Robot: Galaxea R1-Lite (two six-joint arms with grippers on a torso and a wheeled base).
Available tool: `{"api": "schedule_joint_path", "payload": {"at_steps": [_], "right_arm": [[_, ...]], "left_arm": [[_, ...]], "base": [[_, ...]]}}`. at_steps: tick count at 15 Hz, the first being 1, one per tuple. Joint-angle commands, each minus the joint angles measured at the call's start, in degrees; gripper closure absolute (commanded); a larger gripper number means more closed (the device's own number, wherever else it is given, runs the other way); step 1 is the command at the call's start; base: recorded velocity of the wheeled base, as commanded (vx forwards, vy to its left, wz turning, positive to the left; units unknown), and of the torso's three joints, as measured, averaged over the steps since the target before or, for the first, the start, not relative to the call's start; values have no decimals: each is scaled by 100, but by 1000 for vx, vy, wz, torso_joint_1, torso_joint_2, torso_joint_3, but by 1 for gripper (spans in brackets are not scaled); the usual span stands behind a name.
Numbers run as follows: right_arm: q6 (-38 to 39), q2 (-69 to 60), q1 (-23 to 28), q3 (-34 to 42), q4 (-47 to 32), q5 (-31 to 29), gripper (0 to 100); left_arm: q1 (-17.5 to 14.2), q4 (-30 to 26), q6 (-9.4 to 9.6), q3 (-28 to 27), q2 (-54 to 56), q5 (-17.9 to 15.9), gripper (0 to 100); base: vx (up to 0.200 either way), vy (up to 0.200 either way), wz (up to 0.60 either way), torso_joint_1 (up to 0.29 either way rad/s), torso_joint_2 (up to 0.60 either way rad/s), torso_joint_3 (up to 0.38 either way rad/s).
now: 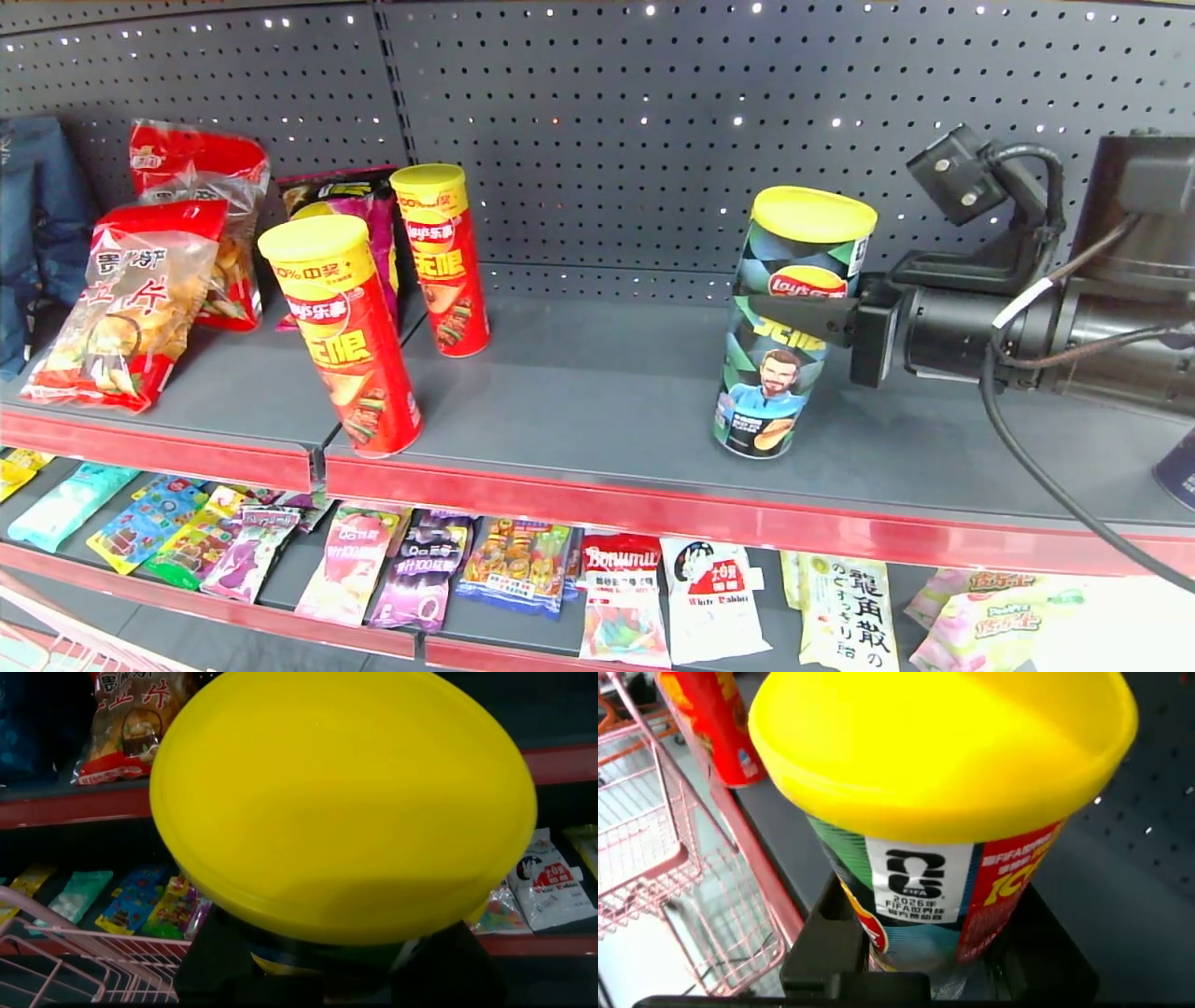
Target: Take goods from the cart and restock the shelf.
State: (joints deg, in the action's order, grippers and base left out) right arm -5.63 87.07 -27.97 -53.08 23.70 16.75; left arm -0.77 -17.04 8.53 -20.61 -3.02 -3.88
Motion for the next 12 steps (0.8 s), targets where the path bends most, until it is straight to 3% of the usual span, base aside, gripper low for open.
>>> {"api": "schedule_joint_path", "payload": {"at_steps": [1,12], "right_arm": [[1,-23,-78,166,38,-5,100],[-17,56,-244,316,74,4,100]], "left_arm": [[-2,-1,-1,22,12,1,100],[-2,-1,-1,119,91,-8,100]], "base": [[0,0,0,0,0,0],[0,0,0,0,0,0]]}}
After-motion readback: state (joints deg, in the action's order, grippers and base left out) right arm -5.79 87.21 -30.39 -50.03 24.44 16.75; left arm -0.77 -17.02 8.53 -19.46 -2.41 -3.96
